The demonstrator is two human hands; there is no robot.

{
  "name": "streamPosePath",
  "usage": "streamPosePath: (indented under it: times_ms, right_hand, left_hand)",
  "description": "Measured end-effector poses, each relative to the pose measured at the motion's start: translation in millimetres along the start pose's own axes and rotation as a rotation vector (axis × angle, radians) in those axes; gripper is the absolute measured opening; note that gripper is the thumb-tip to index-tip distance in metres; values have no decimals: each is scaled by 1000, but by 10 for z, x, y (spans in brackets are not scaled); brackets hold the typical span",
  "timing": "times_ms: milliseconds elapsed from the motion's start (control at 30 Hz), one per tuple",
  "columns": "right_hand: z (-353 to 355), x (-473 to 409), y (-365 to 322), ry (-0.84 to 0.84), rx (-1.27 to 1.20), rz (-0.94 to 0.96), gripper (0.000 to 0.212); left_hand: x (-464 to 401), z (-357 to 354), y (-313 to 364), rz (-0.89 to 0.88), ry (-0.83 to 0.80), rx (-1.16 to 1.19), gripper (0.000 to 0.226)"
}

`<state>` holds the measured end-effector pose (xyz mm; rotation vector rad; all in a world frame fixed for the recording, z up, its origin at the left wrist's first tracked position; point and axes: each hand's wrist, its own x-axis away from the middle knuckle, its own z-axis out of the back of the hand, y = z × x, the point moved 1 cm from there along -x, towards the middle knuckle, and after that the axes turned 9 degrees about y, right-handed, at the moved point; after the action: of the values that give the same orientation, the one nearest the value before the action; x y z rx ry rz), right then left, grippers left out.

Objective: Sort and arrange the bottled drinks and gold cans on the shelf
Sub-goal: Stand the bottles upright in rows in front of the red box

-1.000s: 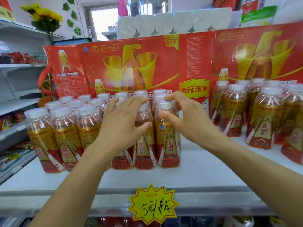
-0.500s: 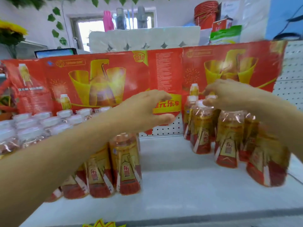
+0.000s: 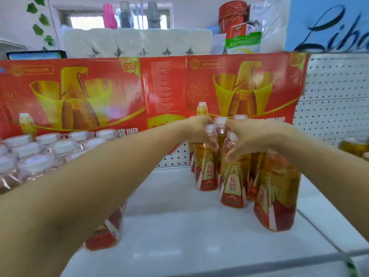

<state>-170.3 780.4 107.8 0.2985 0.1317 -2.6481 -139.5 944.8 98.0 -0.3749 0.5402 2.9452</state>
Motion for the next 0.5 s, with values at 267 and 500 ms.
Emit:
streamPosePath:
  times_ms: [267,500]
  right_hand:
    - [-60,18,14,25,-80,23,86]
    - [-39,22,-167,57,-96,97,74]
  left_hand:
    - [96,81,-86,-29,-23,-55,90]
    - [340,485,-547,29,-156,-181,91]
